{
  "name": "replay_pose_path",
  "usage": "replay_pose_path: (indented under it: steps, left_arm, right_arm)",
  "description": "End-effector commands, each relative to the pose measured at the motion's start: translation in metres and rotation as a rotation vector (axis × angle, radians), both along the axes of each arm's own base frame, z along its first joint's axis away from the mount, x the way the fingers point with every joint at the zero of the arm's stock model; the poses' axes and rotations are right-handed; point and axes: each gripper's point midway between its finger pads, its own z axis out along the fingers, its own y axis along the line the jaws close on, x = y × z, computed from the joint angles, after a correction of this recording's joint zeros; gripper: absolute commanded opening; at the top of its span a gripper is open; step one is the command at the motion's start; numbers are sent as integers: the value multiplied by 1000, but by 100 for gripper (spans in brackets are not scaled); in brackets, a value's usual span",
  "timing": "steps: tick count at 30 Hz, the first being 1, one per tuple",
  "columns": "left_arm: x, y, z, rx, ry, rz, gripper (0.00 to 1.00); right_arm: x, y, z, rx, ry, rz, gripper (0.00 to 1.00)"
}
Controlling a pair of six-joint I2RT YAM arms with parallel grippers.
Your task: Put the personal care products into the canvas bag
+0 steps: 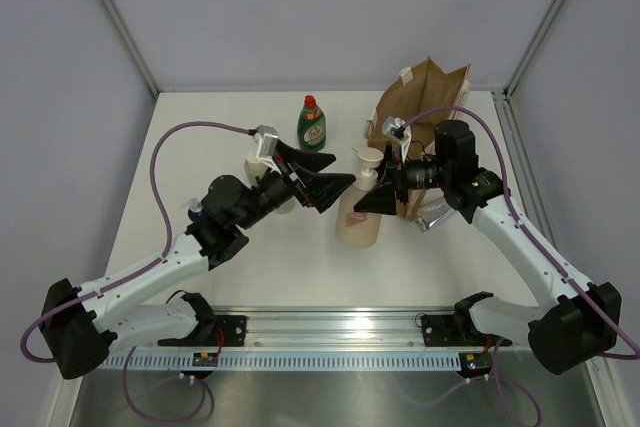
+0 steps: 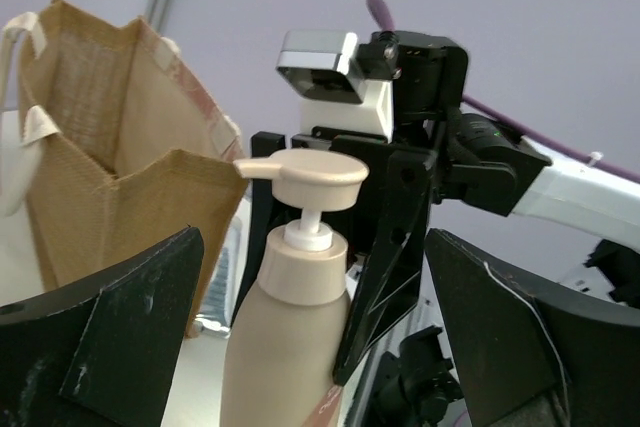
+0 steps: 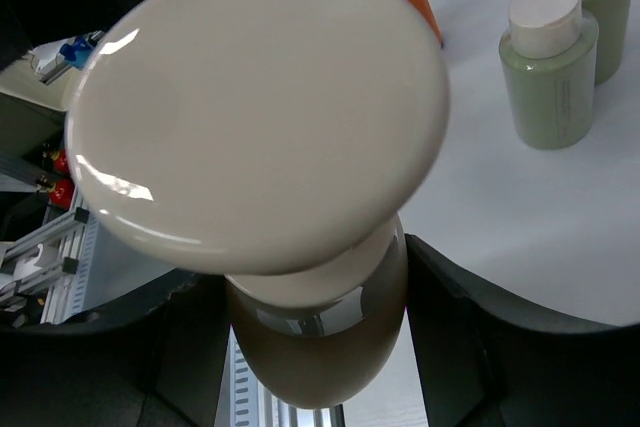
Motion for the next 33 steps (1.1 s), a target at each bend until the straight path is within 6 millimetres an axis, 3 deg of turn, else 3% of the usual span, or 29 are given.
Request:
replay_pose_path:
  steps: [1, 6, 13, 14, 18, 24, 25, 26, 27, 29, 30, 33]
  left_arm:
    - [10, 7, 6, 33, -32, 79, 98]
    - [12, 19, -3, 113, -47, 133, 98]
    - [0, 53, -43, 282, -14, 198, 99]
    - [-6, 61, -39, 273, -30, 202, 99]
    - [-14, 83, -60, 307, -5, 244, 99]
    - [-22, 111, -87, 385, 51, 302, 99]
    - [-25, 116, -90, 395, 58, 307, 99]
    - [-25, 120, -94, 404, 66, 321, 99]
    - [-26, 122, -98, 413, 74, 326, 99]
    - [-28, 129, -104, 427, 86, 341, 99]
    - [-28, 131, -107, 433, 94, 346, 99]
    - [-29, 139, -112, 449, 112, 371, 99]
  right_arm:
    - [3, 0, 38, 89, -83, 29, 0]
    - [18, -9, 66, 120, -103, -20, 0]
    - [52, -30, 111, 151, -130, -126, 0]
    - [60, -32, 113, 153, -129, -137, 0]
    - [85, -46, 144, 180, -134, -201, 0]
    - [142, -79, 170, 193, -172, -354, 0]
    - [150, -85, 172, 193, -171, -379, 0]
    - [172, -102, 167, 189, -153, -440, 0]
    - [180, -110, 175, 193, -169, -468, 0]
    - [204, -130, 165, 177, -142, -539, 0]
    - [214, -138, 169, 165, -185, -577, 0]
    - [239, -157, 146, 74, -215, -672, 0]
